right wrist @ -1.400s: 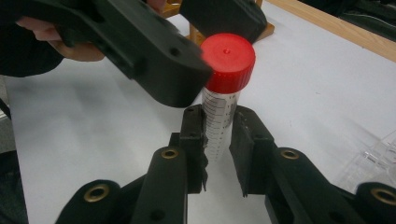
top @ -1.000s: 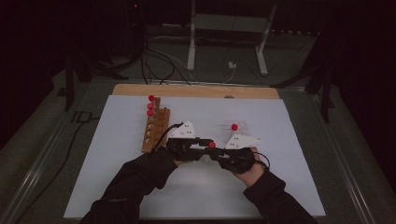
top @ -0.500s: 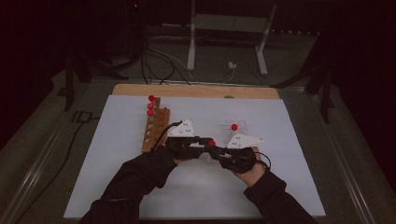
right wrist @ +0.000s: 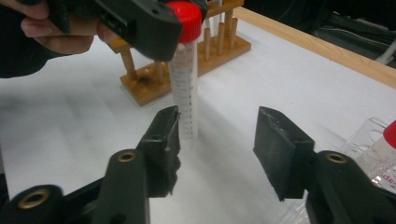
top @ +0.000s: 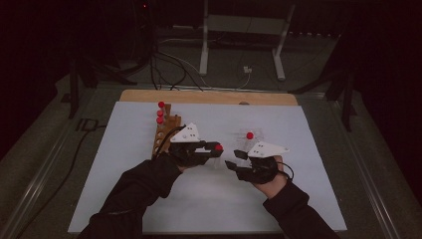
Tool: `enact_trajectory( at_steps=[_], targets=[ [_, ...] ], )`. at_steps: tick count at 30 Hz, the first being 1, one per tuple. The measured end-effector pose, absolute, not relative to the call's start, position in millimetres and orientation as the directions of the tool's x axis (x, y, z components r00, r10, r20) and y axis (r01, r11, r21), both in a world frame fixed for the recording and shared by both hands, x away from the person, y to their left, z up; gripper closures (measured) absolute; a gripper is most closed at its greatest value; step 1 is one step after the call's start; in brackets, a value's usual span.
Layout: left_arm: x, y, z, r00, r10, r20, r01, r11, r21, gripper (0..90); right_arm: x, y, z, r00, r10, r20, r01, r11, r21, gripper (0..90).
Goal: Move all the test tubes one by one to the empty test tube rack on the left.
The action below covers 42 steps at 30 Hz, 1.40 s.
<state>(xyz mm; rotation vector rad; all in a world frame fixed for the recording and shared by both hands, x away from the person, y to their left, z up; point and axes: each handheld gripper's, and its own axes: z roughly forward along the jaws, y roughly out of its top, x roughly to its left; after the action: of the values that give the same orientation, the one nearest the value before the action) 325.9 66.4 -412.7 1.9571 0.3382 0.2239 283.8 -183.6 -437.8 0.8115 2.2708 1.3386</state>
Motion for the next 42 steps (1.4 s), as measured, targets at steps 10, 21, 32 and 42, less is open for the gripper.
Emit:
enact_trajectory(
  at_steps=[10,21,32,42],
  targets=[
    [328,79,-406,0.928,0.372,0.02,0.129,-0.373,0.919,71.4,282,-185,-437,-0.765,0.643,-0.026,0.277,0.365,0.889,32.0],
    [332,100,-394,0.908,0.417,0.028,0.132,-0.351,0.927,71.4,281,-187,-434,-0.733,0.68,-0.037,0.283,0.354,0.891,5.0],
    [336,122,-382,0.882,0.469,0.038,0.136,-0.331,0.934,71.5,281,-188,-433,-0.753,0.657,-0.024,0.276,0.349,0.896,0.0],
    [343,138,-374,0.856,0.515,0.049,0.139,-0.319,0.937,71.5,281,-193,-431,-0.757,0.654,-0.014,0.266,0.327,0.907,0.0]
  ],
)
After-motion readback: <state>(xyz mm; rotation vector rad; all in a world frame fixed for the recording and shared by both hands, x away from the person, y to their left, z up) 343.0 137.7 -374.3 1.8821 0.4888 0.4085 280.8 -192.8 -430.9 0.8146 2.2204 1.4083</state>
